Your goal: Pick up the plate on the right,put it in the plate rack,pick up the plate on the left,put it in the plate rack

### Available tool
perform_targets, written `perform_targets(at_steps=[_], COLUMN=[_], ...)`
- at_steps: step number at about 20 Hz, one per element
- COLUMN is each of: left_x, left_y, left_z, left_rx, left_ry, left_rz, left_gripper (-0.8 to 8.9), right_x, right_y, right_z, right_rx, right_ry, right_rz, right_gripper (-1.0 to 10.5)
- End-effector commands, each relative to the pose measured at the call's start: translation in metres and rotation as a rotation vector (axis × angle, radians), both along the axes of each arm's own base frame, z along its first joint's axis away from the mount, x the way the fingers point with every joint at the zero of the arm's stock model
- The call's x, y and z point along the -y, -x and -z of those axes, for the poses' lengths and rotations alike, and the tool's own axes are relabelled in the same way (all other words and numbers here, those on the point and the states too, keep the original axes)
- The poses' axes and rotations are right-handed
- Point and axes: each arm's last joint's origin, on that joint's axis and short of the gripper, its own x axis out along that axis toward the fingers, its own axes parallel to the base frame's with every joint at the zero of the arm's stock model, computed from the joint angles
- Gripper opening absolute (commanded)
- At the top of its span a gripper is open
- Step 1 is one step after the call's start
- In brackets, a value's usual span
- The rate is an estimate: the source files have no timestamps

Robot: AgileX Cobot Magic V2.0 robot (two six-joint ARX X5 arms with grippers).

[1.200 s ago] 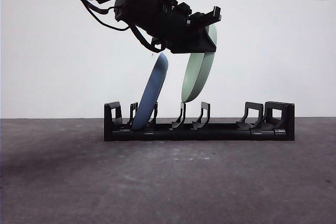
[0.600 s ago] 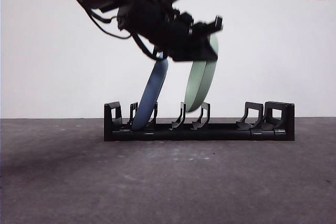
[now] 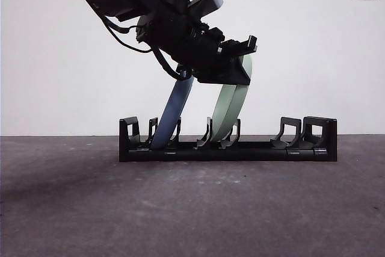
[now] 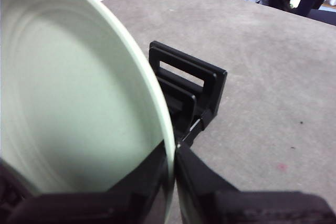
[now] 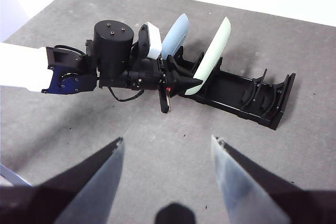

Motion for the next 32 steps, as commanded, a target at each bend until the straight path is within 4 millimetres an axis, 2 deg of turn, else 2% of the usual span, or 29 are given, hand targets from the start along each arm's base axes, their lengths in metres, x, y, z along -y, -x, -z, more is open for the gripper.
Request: perform_targets(at_steps=[1,4,11,16,17,19,20,21,27,32], left_x=[0.002,0.002,0.004,0.005,0.005,0.007,0.007,0.007,0.004,-0.004], left_y=[-0.003,-0.004,-0.002,0.001,0.001,0.002,0.002,0.003,0.014,0.036], left_z=[0.012,0.015,0.038,0.040,0.040,0.039,0.037,0.034,0.003,-0.042], left_rx=[-0.034,-0.044,-0.139,-0.154,-0.155,-0.155,-0.153,-0.149,-0.119,-0.085], left_ry=[0.024,0.020,-0.069,-0.091,-0.090,-0.086,-0.082,-0.079,-0.055,-0.029], left_rz=[-0.010,-0.012,-0.035,-0.048,-0.048,-0.042,-0.039,-0.037,-0.026,-0.009], left_gripper=[-0.09,-0.09,-0.08,0.02,0.13,1.42,2.07,2.29,2.29,2.29], right_x=[0.000,0.000,-0.001,-0.001,-0.001,-0.001,-0.001,-0.001,-0.001,-0.001], right_y=[0.000,0.000,0.001,0.001,0.001,0.001,0.001,0.001,0.001,0.001], right_z=[0.004,0.004,0.004,0.004,0.004,0.004,0.004,0.004,0.004,0.004], right_rx=[-0.022,-0.022,-0.029,-0.024,-0.023,-0.021,-0.021,-0.021,-0.022,-0.020], right_ry=[0.022,0.021,0.010,0.017,0.019,0.021,0.021,0.021,0.022,0.024], right_rz=[-0.010,-0.010,-0.031,-0.036,-0.038,-0.039,-0.040,-0.040,-0.040,-0.041], right_gripper=[2.8,2.8,2.8,2.8,2.8,2.8,2.8,2.8,2.8,2.8])
